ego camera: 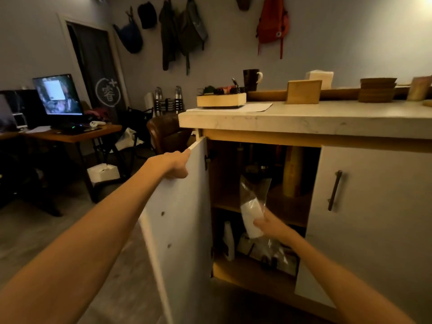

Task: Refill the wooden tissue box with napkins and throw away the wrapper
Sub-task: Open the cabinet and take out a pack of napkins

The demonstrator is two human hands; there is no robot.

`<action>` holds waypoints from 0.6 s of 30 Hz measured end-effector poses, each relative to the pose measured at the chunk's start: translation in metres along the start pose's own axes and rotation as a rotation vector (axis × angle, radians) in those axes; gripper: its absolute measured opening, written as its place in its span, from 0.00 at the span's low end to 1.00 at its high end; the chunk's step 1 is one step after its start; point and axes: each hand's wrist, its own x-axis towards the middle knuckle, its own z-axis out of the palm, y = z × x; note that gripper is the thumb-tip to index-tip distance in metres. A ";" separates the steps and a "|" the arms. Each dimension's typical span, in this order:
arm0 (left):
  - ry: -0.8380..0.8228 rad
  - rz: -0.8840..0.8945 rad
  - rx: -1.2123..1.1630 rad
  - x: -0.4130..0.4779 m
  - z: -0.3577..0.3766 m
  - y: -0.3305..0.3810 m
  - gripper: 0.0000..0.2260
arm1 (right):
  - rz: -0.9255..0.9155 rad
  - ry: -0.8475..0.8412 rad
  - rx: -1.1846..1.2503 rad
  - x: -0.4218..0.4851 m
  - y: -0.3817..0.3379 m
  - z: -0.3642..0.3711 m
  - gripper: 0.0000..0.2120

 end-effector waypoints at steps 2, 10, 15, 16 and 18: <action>-0.008 0.072 -0.234 -0.024 0.005 0.007 0.34 | -0.039 0.001 0.010 -0.005 -0.022 -0.009 0.29; 0.144 0.322 -1.095 -0.049 0.040 0.073 0.26 | -0.223 -0.038 -0.320 -0.068 -0.092 -0.062 0.41; 0.277 0.821 -0.668 -0.039 0.050 0.098 0.24 | -0.169 0.052 -0.517 -0.118 -0.130 -0.120 0.42; 0.235 0.899 -0.639 -0.033 0.047 0.100 0.25 | -0.167 0.079 -0.537 -0.128 -0.136 -0.132 0.42; 0.149 0.991 -0.634 -0.018 0.041 0.099 0.23 | -0.170 0.128 -0.553 -0.146 -0.148 -0.153 0.42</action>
